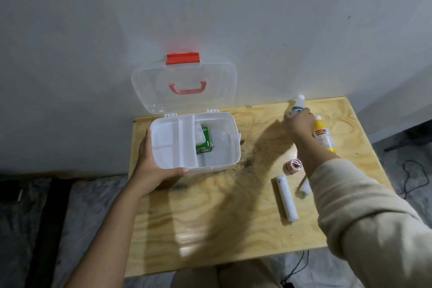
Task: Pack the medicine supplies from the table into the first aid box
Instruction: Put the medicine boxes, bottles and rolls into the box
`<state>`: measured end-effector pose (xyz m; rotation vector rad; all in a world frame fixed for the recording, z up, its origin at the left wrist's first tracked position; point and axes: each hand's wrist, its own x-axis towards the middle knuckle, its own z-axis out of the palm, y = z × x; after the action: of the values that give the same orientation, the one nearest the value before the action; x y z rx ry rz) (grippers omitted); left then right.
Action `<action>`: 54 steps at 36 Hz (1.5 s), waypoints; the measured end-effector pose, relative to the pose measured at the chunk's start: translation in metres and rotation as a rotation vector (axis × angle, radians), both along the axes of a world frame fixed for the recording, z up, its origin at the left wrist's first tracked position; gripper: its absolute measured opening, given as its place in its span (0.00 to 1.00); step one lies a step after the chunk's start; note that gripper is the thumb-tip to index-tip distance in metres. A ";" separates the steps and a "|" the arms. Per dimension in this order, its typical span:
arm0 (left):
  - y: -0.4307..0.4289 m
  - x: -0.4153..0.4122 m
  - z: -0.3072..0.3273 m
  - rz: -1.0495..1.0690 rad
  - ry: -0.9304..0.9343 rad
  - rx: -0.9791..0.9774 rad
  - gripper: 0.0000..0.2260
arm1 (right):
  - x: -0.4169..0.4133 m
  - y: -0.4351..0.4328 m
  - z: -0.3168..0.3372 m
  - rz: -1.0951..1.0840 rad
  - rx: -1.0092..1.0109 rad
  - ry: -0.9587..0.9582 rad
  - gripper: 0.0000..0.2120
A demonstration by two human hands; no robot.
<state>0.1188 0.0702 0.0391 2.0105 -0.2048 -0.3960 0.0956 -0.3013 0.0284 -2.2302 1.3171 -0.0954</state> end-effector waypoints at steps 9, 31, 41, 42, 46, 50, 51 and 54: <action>0.002 0.000 -0.003 -0.004 -0.006 -0.004 0.51 | -0.002 0.003 0.006 -0.086 0.080 -0.024 0.19; 0.004 0.002 -0.006 -0.002 0.023 -0.019 0.56 | -0.047 0.152 0.069 0.585 0.431 -0.598 0.22; 0.002 0.002 -0.007 -0.010 -0.038 -0.052 0.53 | -0.023 0.170 0.047 0.836 0.226 -0.104 0.24; 0.002 0.002 -0.006 -0.011 -0.040 -0.055 0.53 | -0.021 0.170 0.045 0.861 0.228 -0.068 0.24; 0.001 0.003 -0.005 -0.013 -0.046 -0.050 0.52 | -0.016 0.172 0.043 0.891 0.257 0.006 0.25; 0.002 0.002 -0.005 -0.016 -0.044 -0.050 0.52 | -0.014 0.173 0.044 0.901 0.250 0.016 0.23; 0.002 0.001 -0.005 -0.016 -0.045 -0.051 0.51 | -0.015 0.174 0.044 0.898 0.251 0.019 0.22; 0.002 0.000 -0.003 -0.022 -0.054 -0.065 0.50 | -0.017 0.176 0.045 0.896 0.248 -0.005 0.19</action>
<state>0.1193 0.0720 0.0362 1.9579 -0.2707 -0.3449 0.0785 -0.1257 0.0732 -2.3716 0.2140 0.3663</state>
